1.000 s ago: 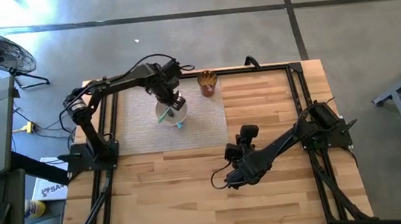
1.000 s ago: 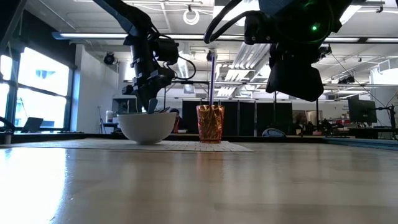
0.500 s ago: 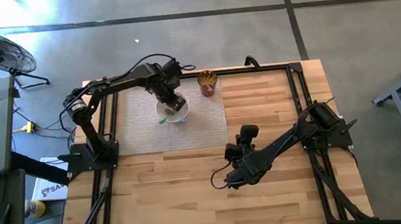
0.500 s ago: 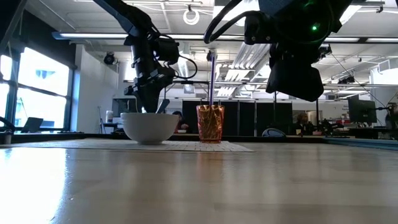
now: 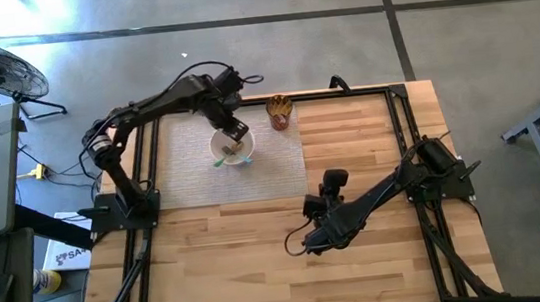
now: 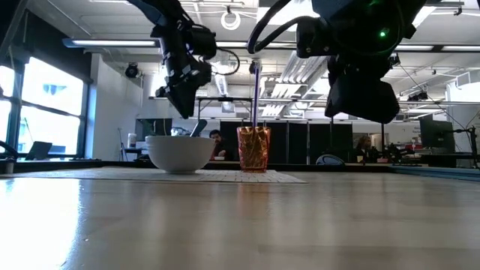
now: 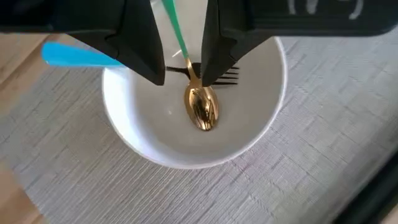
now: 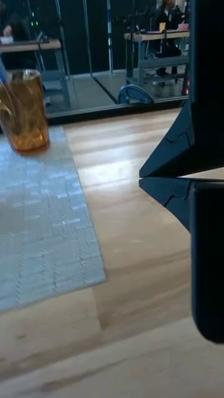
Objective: Pick & Place Utensil
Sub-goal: Return to Home Position
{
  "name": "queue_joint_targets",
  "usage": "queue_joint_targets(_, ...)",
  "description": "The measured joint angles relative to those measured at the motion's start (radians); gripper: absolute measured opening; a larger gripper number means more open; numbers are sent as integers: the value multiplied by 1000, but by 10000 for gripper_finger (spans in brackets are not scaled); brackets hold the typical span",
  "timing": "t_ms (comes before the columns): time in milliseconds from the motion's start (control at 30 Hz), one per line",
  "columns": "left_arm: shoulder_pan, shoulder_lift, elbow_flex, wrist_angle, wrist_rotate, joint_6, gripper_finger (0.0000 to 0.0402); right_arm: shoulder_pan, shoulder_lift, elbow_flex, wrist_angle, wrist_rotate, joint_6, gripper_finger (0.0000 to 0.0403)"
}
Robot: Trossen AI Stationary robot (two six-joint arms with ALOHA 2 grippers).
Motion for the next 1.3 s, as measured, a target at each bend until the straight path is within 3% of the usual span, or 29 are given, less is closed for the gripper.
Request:
queue_joint_targets(133,-25,-61,0,-3,-12,37,102,0,0,-7,17,-55,-46,1)
queue_joint_targets(333,-104,-217,-61,97,-35,31,102,-3,1,-97,217,-177,-222,0)
queue_joint_targets(800,-267,-719,-583,361,-99,-47,101,-64,-43,-118,560,-309,-608,0)
queue_joint_targets(933,-266,-883,-713,385,-100,-92,101,-112,-65,-118,696,-426,-736,0)
queue_joint_targets(1133,-265,-1065,-795,360,-100,-119,101,-187,-107,-118,919,-707,-919,0)
queue_joint_targets(1300,-265,-1201,-829,364,-112,-94,101,-246,-184,-118,950,-775,-939,0)
